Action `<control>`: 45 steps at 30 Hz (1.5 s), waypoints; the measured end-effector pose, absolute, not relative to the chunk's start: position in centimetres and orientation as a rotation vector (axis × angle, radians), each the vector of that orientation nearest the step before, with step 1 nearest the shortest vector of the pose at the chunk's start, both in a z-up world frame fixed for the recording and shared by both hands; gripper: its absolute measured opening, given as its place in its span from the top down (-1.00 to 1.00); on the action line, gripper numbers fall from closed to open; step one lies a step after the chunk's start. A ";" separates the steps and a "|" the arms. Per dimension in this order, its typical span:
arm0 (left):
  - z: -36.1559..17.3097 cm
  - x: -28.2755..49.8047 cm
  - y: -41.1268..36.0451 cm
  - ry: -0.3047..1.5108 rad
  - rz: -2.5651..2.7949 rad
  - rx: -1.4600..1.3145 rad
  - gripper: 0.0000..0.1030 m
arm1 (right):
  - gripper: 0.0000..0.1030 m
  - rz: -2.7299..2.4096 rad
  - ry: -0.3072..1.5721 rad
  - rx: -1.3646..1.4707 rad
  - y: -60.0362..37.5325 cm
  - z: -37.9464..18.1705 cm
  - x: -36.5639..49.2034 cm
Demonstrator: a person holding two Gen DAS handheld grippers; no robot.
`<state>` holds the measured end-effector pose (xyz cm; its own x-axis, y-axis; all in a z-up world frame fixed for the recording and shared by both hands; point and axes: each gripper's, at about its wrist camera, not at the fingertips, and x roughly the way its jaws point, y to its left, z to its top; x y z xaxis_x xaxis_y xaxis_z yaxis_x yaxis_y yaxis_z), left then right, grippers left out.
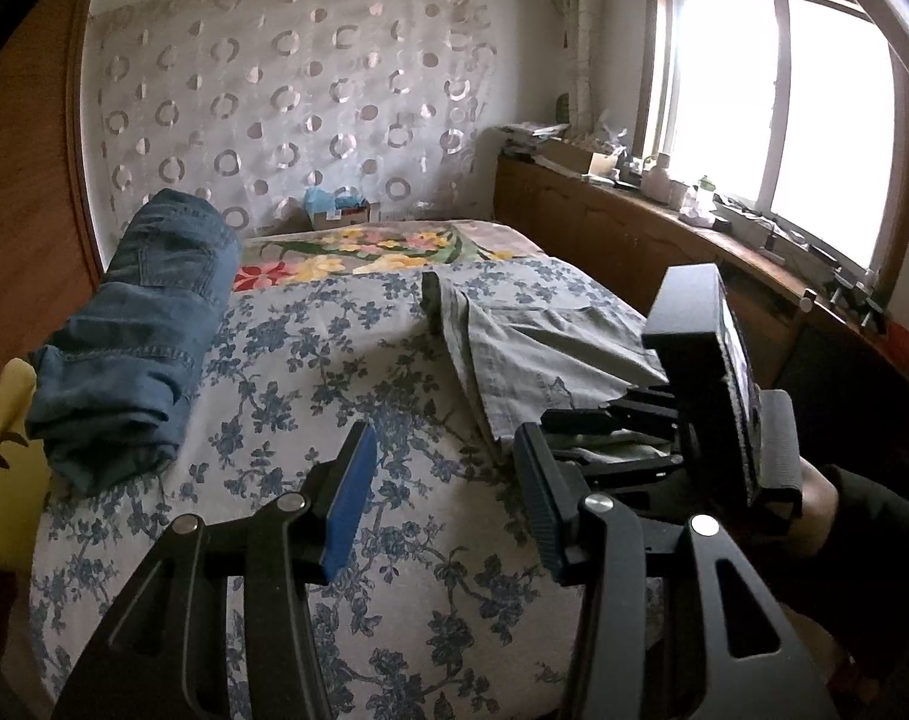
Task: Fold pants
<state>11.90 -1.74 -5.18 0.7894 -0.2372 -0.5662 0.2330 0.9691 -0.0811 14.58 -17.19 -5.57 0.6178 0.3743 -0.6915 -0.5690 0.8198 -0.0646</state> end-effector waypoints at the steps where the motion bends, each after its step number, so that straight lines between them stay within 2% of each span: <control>1: -5.3 11.9 -1.7 0.611 -0.254 -0.007 0.06 | 0.27 0.552 0.723 -0.295 -16.6 -5.6 14.8; 2: -5.3 11.9 -1.8 0.612 -0.254 -0.007 0.06 | 0.53 0.558 0.724 -0.295 -16.4 -5.5 14.8; 3: -5.3 11.9 -1.7 0.612 -0.254 -0.007 0.06 | 0.69 0.568 0.726 -0.292 -16.2 -5.5 14.9; 8: -5.6 12.0 -1.8 0.616 -0.255 -0.008 0.05 | 0.90 0.619 0.686 -0.186 -17.4 -4.5 15.1; 20: -6.0 12.3 -2.6 0.620 -0.268 -0.005 0.05 | 0.94 0.580 0.608 -0.125 -20.3 -2.1 14.4; 32: -5.9 16.2 -3.8 0.636 -0.299 0.003 0.05 | 0.94 0.422 0.548 -0.112 -26.3 -0.1 17.2; 45: -5.7 20.8 -6.9 0.650 -0.346 0.033 0.05 | 0.94 0.326 0.638 -0.137 -29.5 -1.5 23.4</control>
